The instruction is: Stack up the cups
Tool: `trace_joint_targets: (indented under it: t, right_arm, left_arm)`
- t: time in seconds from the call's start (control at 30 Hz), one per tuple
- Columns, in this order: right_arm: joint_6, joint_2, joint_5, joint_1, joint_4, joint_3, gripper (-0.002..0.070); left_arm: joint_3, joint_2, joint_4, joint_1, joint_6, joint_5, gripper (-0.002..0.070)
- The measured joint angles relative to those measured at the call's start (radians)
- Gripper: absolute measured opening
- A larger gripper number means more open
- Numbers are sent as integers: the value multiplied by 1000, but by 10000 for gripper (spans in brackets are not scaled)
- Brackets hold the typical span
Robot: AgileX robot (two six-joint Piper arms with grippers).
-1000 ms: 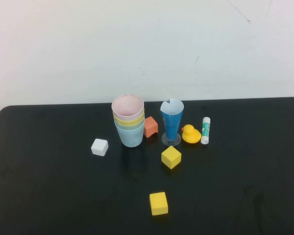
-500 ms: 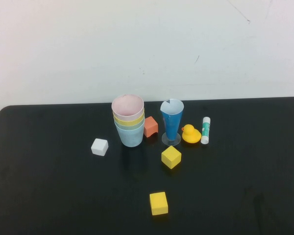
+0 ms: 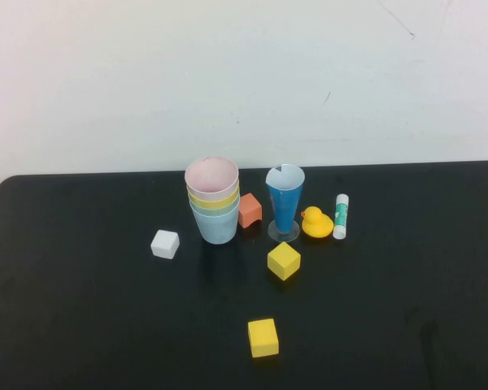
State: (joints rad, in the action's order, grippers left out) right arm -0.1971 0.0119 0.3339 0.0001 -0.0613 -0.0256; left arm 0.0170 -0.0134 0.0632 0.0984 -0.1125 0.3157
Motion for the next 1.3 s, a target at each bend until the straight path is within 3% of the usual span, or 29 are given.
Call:
trace_joint_targets:
  t: [0.33, 0.57, 1.3]
  right_arm:
    - [120, 2, 0, -11, 0, 0, -1]
    - [123, 2, 0, -68, 0, 0, -1]
    - [123, 2, 0, -71, 0, 0, -1]
  left_arm:
    - [0, 0, 0, 0, 2, 0, -1]
    - [0, 0, 0, 0, 0, 0, -1]
    - [0, 0, 0, 0, -2, 0, -1]
